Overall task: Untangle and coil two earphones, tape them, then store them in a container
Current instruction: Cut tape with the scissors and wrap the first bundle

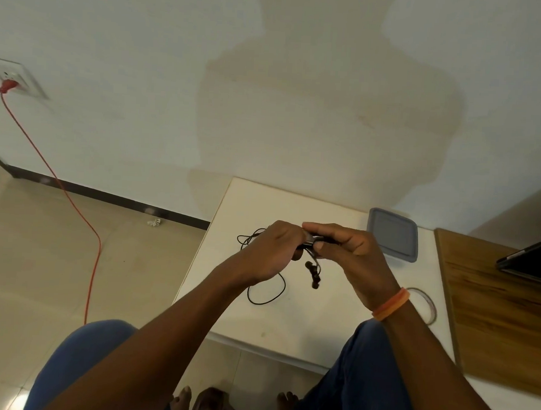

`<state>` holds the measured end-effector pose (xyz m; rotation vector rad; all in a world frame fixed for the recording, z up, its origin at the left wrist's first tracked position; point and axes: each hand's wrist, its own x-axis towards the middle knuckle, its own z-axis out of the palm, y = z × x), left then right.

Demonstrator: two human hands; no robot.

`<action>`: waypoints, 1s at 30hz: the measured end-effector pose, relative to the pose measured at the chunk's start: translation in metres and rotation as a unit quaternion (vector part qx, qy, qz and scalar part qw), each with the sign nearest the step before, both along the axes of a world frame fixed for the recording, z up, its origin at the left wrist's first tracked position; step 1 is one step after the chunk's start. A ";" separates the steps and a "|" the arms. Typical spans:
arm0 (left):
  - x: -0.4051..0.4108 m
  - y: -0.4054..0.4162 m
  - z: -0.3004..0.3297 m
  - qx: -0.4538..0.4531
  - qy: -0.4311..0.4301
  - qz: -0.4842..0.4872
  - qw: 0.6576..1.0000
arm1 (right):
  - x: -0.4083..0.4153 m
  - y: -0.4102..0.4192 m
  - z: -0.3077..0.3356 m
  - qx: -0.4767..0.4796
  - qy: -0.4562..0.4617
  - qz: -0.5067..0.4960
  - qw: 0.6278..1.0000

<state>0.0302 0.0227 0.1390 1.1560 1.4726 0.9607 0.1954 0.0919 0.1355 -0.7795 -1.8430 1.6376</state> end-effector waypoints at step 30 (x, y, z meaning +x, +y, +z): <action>0.007 0.000 0.015 -0.044 -0.193 0.063 0.978 | -0.007 -0.016 0.006 0.289 -0.074 -0.145 0.943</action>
